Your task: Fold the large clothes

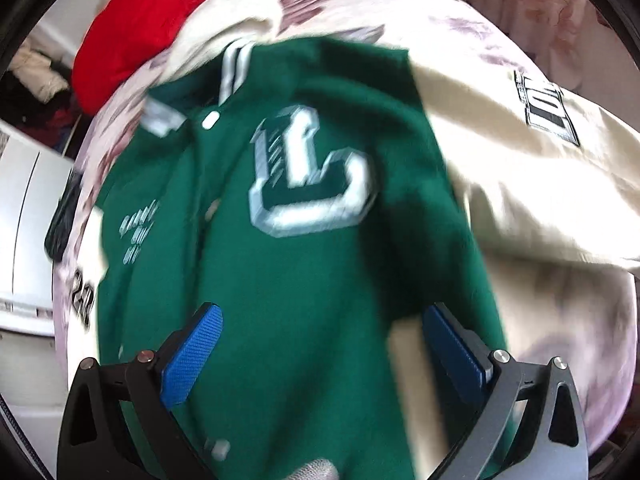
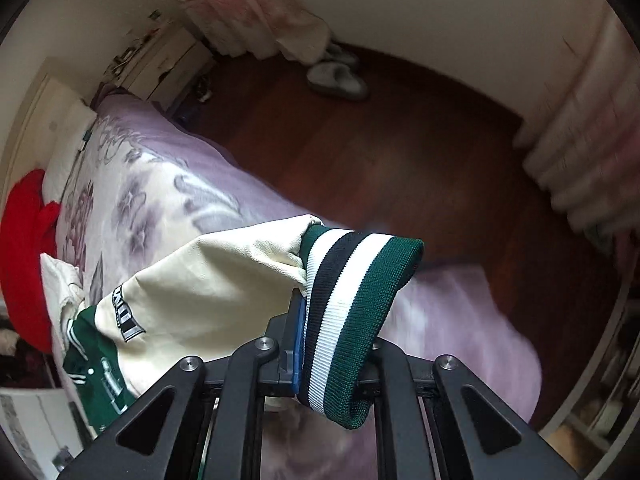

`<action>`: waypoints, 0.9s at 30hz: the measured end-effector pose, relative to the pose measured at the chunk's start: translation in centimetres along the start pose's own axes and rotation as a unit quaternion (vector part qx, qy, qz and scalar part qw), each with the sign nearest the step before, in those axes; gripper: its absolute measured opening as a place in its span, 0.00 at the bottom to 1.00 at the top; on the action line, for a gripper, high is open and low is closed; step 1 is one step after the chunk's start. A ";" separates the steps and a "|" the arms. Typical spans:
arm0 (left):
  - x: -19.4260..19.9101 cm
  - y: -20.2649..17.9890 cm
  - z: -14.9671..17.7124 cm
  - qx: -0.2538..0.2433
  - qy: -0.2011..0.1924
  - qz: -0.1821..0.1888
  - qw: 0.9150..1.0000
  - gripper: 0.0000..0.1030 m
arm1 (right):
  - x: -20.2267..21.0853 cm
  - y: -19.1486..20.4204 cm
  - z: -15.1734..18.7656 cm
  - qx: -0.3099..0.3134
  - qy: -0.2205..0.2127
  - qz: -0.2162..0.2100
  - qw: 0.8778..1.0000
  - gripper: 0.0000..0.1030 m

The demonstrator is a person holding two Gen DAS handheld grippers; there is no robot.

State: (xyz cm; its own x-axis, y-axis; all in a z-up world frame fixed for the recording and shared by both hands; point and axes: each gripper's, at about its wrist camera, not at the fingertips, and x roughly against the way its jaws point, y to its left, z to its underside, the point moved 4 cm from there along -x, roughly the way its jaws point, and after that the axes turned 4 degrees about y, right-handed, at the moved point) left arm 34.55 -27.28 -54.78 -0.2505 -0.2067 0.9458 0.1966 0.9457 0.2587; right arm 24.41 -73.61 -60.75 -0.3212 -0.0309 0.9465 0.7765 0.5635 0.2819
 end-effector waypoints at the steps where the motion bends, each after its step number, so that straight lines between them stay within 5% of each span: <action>1: -0.7 -0.6 -1.4 0.002 -0.002 -0.003 1.000 1.00 | -0.6 0.9 -1.9 0.011 -0.003 0.006 1.000 0.12; 5: -4.2 -2.0 -6.2 0.021 0.003 -0.019 1.000 1.00 | -2.0 4.1 -8.1 0.027 -0.006 0.013 1.000 0.12; 8: -8.3 -3.1 -8.1 0.017 0.045 -0.036 0.998 1.00 | -1.9 5.8 -11.1 0.024 -0.009 0.000 1.000 0.12; 14: -7.8 -1.6 -7.1 0.046 0.049 -0.008 0.998 1.00 | 1.3 10.5 -11.8 0.043 -0.015 -0.021 0.999 0.12; 21: -2.1 7.7 -1.1 0.127 0.015 0.005 0.992 1.00 | 7.6 21.7 -5.9 0.087 -0.010 -0.089 0.992 0.12; 27: 0.8 19.8 6.3 0.223 0.002 -0.028 0.975 1.00 | 8.6 38.3 5.9 0.180 0.032 -0.146 0.972 0.12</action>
State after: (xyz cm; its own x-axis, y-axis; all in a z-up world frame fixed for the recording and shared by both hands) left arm 32.26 -7.13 -50.14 -0.2448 -0.2606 0.9339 -0.2482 0.9479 0.1995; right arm 48.17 -47.38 -42.75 -0.4568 -0.2780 0.8450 0.4125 0.7754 0.4781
